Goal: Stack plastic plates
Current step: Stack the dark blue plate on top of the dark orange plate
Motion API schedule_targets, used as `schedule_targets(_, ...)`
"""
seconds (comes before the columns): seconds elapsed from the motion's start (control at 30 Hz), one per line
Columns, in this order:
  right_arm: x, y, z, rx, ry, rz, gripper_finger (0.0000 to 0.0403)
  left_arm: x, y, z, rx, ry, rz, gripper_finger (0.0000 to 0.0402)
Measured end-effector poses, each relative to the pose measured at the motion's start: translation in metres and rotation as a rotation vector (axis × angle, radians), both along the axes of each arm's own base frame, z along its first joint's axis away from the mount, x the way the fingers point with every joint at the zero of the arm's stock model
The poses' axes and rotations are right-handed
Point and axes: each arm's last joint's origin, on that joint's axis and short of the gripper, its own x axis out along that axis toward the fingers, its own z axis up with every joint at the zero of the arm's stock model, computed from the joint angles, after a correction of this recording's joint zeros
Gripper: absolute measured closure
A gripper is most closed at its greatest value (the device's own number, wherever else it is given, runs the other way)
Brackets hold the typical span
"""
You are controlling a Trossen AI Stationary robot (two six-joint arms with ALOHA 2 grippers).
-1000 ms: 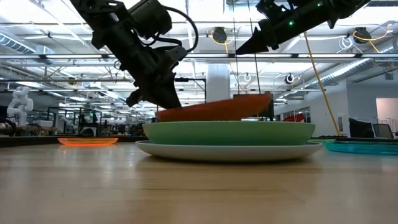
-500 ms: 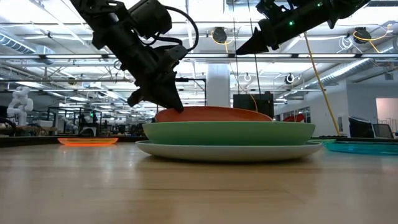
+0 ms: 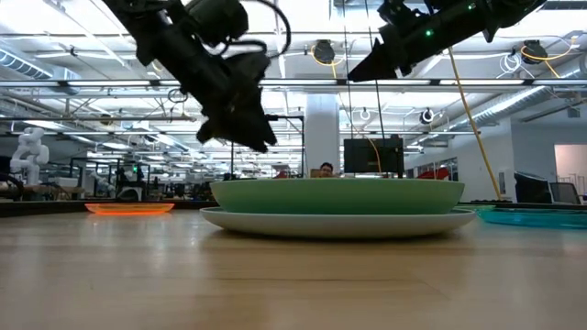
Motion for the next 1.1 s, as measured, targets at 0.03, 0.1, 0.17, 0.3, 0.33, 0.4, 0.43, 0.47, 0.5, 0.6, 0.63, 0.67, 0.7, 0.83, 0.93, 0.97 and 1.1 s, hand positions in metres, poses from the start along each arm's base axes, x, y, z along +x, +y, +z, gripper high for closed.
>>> schedule_targets(0.03, 0.000, 0.000, 0.000, 0.020, -0.011, -0.007, 0.0248, -0.005, 0.000, 0.007, 0.035, -0.002, -0.015, 0.0269)
schedule_targets(0.1, 0.000, 0.000, 0.000, 0.065, -0.036, -0.023, 0.0248, -0.011, -0.003, 0.027, 0.133, -0.067, -0.045, 0.0268)
schedule_targets(0.17, 0.000, 0.000, 0.000, 0.112, -0.062, -0.039, 0.0248, -0.022, -0.006, 0.047, 0.237, -0.096, -0.075, 0.0268)
schedule_targets(0.3, 0.001, -0.001, -0.001, 0.197, -0.111, -0.068, 0.0248, -0.046, -0.012, 0.082, 0.429, -0.166, -0.158, 0.0268)
schedule_targets(0.33, 0.002, -0.001, -0.001, 0.218, -0.126, -0.075, 0.0248, -0.052, -0.013, 0.089, 0.472, -0.179, -0.173, 0.0268)
schedule_targets(0.4, 0.003, -0.001, -0.002, 0.263, -0.151, -0.090, 0.0248, -0.063, -0.014, 0.103, 0.549, -0.217, -0.194, 0.0268)
schedule_targets(0.43, 0.005, -0.002, -0.004, 0.284, -0.156, -0.097, 0.0248, -0.070, -0.014, 0.107, 0.575, -0.209, -0.201, 0.0268)
schedule_targets(0.47, 0.007, -0.002, -0.005, 0.302, -0.162, -0.104, 0.0248, -0.075, -0.014, 0.111, 0.601, -0.217, -0.190, 0.0268)
schedule_targets(0.5, 0.009, -0.003, -0.008, 0.320, -0.165, -0.110, 0.0248, -0.080, -0.013, 0.118, 0.624, -0.245, -0.168, 0.0268)
schedule_targets(0.6, 0.017, -0.005, -0.015, 0.377, -0.190, -0.129, 0.0248, -0.097, -0.013, 0.131, 0.676, -0.288, -0.147, 0.0268)
schedule_targets(0.63, 0.020, -0.005, -0.018, 0.392, -0.189, -0.136, 0.0248, -0.101, -0.014, 0.135, 0.692, -0.307, -0.146, 0.0268)
schedule_targets(0.67, 0.022, -0.006, -0.022, 0.408, -0.178, -0.144, 0.0248, -0.106, -0.014, 0.136, 0.699, -0.316, -0.145, 0.0268)
schedule_targets(0.7, 0.027, -0.007, -0.024, 0.419, -0.171, -0.152, 0.0248, -0.111, -0.014, 0.136, 0.703, -0.321, -0.145, 0.0268)
schedule_targets(0.83, 0.047, -0.013, -0.024, 0.430, -0.136, -0.164, 0.0248, -0.129, -0.015, 0.128, 0.701, -0.348, -0.132, 0.0268)
schedule_targets(0.93, 0.063, -0.021, -0.022, 0.445, -0.080, -0.190, 0.0248, -0.138, -0.015, 0.119, 0.687, -0.366, -0.118, 0.0268)
schedule_targets(0.97, 0.069, -0.024, -0.020, 0.454, -0.060, -0.202, 0.0248, -0.142, -0.016, 0.116, 0.685, -0.365, -0.115, 0.0268)
schedule_targets(1.1, 0.088, -0.038, -0.014, 0.510, 0.057, -0.280, 0.0248, -0.155, -0.016, 0.112, 0.684, -0.378, -0.097, 0.0268)
